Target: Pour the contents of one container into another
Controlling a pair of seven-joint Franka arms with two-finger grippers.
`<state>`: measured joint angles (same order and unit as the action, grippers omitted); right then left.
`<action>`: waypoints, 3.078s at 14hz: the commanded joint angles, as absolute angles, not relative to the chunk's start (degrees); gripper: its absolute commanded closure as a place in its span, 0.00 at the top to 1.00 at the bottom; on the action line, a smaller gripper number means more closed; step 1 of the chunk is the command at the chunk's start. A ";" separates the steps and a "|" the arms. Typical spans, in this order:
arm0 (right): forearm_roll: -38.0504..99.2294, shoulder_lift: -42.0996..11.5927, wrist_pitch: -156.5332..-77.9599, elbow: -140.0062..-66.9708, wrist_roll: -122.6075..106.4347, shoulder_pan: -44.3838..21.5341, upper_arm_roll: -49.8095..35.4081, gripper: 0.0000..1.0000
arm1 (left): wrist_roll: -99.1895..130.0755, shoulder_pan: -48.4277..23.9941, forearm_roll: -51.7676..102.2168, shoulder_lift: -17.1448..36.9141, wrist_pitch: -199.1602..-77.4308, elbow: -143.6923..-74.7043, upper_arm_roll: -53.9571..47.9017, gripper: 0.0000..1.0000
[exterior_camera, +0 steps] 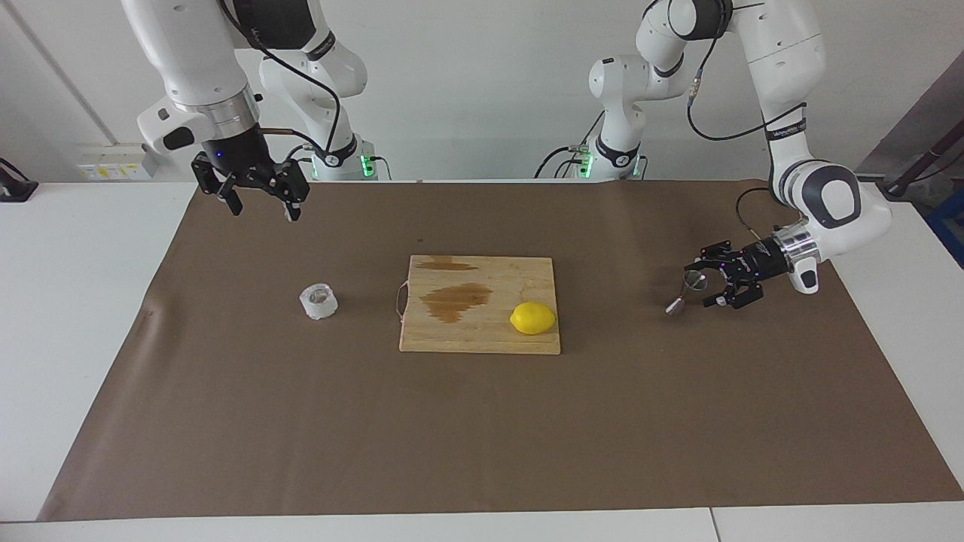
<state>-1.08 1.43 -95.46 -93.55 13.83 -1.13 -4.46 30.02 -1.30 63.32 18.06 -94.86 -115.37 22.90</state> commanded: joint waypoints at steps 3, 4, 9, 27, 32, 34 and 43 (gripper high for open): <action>0.44 0.97 -94.39 -92.55 12.66 -0.26 -4.83 1.00 | 30.94 -4.04 64.60 17.23 -97.38 -117.77 24.17 1.00; 0.44 0.97 -94.39 -92.55 12.66 -0.26 -4.83 1.00 | 30.94 -4.04 64.51 17.23 -97.38 -117.77 24.17 1.00; 0.44 0.97 -94.39 -92.55 12.66 -0.26 -4.83 1.00 | 31.03 -4.04 64.51 17.23 -96.50 -117.33 24.87 1.00; 0.44 0.97 -94.39 -92.55 12.66 -0.26 -4.83 1.00 | 36.65 -4.04 62.67 16.70 -93.96 -116.11 25.58 1.00; 0.44 0.97 -94.39 -92.55 12.66 -0.26 -4.83 1.00 | 38.23 -4.04 60.03 16.79 -94.48 -115.49 25.66 1.00; 0.44 0.97 -94.39 -92.55 12.66 -0.26 -4.83 1.00 | 38.41 -4.04 59.77 16.79 -94.66 -115.22 25.58 1.00; 0.44 0.97 -94.39 -92.55 12.66 -0.26 -4.83 1.00 | 40.61 -4.04 60.03 16.26 -94.83 -116.10 25.58 1.00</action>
<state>-1.08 1.43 -95.46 -93.55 13.83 -1.13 -4.46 38.97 -2.75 60.88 17.32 -94.78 -115.58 24.36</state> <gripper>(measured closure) 0.000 0.000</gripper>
